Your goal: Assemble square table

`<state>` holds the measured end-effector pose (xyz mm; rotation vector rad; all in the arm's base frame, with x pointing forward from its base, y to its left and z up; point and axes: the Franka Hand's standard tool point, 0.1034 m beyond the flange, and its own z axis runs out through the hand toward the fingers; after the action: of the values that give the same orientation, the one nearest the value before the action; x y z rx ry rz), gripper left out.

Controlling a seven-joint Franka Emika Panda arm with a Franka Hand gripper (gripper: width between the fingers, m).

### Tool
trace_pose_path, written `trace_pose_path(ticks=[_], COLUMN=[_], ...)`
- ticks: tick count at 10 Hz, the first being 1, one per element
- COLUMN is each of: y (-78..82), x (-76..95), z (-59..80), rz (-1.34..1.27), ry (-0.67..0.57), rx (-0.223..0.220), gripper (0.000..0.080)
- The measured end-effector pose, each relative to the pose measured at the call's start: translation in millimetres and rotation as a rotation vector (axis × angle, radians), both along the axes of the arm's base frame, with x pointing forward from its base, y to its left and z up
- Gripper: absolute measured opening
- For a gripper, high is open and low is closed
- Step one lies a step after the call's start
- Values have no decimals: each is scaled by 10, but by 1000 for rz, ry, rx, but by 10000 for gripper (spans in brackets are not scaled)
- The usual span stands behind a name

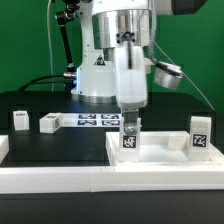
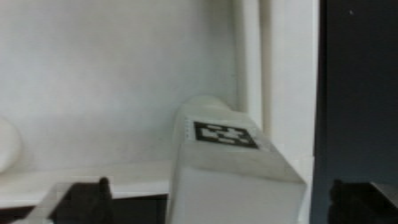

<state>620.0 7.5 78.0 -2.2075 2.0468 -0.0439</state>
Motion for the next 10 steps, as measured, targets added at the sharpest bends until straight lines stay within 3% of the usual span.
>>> trace_pose_path(ticks=[5,7,10], y=[3,39,230], x=[11,-3,-209], z=[0,3,36], rz=[305,303,264], ry=[-34,-33,-13], rx=[-39,-36,-20], gripper=[649,649,649])
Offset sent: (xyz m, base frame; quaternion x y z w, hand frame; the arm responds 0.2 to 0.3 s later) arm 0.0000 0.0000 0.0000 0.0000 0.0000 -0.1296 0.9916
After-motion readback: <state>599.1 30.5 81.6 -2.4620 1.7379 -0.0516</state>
